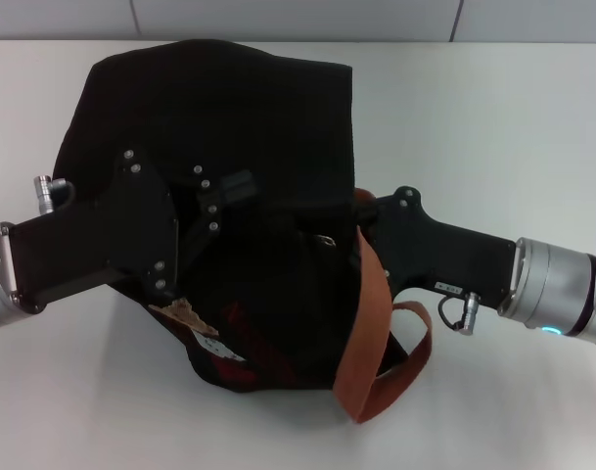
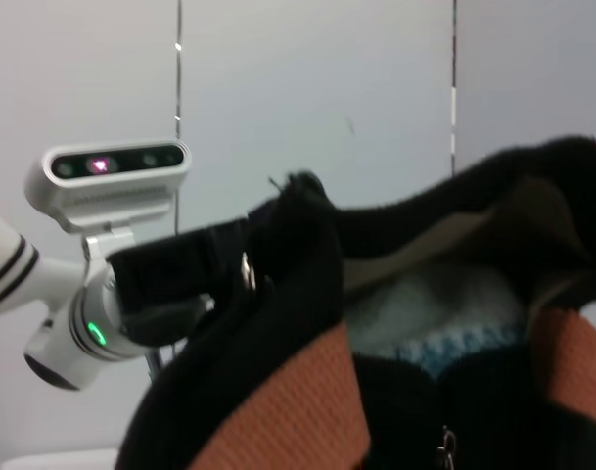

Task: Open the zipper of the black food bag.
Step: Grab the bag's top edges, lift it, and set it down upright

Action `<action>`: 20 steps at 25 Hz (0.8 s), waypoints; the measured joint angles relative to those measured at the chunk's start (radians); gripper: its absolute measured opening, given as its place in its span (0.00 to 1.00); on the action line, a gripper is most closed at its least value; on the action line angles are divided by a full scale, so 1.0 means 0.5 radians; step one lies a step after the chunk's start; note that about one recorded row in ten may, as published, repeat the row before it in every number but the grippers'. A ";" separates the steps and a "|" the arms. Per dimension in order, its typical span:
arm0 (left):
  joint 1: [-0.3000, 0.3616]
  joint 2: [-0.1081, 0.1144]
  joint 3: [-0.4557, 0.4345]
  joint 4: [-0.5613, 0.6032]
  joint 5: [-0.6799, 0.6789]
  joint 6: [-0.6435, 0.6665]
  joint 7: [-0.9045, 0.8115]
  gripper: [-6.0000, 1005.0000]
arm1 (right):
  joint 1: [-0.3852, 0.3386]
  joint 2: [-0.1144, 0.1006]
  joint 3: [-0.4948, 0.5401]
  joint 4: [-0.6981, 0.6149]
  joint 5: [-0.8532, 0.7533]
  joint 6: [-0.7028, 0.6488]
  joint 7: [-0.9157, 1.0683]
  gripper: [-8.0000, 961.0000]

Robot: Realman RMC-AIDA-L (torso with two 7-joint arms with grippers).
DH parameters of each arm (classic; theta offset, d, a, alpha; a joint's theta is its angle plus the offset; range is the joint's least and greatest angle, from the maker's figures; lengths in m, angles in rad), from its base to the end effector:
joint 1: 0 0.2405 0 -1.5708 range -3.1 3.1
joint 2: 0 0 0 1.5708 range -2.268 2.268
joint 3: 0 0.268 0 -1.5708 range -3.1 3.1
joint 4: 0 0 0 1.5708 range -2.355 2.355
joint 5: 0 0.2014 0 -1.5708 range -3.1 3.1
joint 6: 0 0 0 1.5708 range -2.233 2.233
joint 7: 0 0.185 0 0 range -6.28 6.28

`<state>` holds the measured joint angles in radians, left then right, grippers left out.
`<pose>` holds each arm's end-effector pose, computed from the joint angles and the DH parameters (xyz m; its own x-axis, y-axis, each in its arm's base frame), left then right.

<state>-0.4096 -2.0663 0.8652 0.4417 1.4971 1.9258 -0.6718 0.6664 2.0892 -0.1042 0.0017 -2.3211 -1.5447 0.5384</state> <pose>-0.2083 0.2710 -0.0191 0.5601 -0.2771 0.7808 0.0379 -0.9328 -0.3583 0.1941 0.3071 -0.1158 0.7087 0.0464 -0.7040 -0.1791 -0.9533 -0.2431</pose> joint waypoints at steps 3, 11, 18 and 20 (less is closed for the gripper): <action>0.000 0.000 0.000 0.000 -0.001 -0.001 0.000 0.03 | -0.017 0.000 0.000 0.006 -0.002 0.054 0.000 0.01; 0.000 0.003 -0.002 0.000 -0.002 -0.004 0.000 0.03 | -0.067 0.000 -0.003 0.040 -0.004 0.144 -0.037 0.01; 0.000 0.003 -0.019 0.000 -0.003 -0.005 0.000 0.03 | -0.110 -0.001 -0.003 0.034 -0.005 0.246 -0.045 0.01; 0.000 0.003 -0.032 -0.001 -0.003 -0.005 0.000 0.03 | -0.126 -0.003 -0.001 0.027 -0.003 0.256 -0.046 0.01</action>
<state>-0.4095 -2.0647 0.8492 0.4411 1.4958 1.9231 -0.6718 0.6036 2.0876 -0.1047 0.0151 -2.3227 -1.4167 0.5156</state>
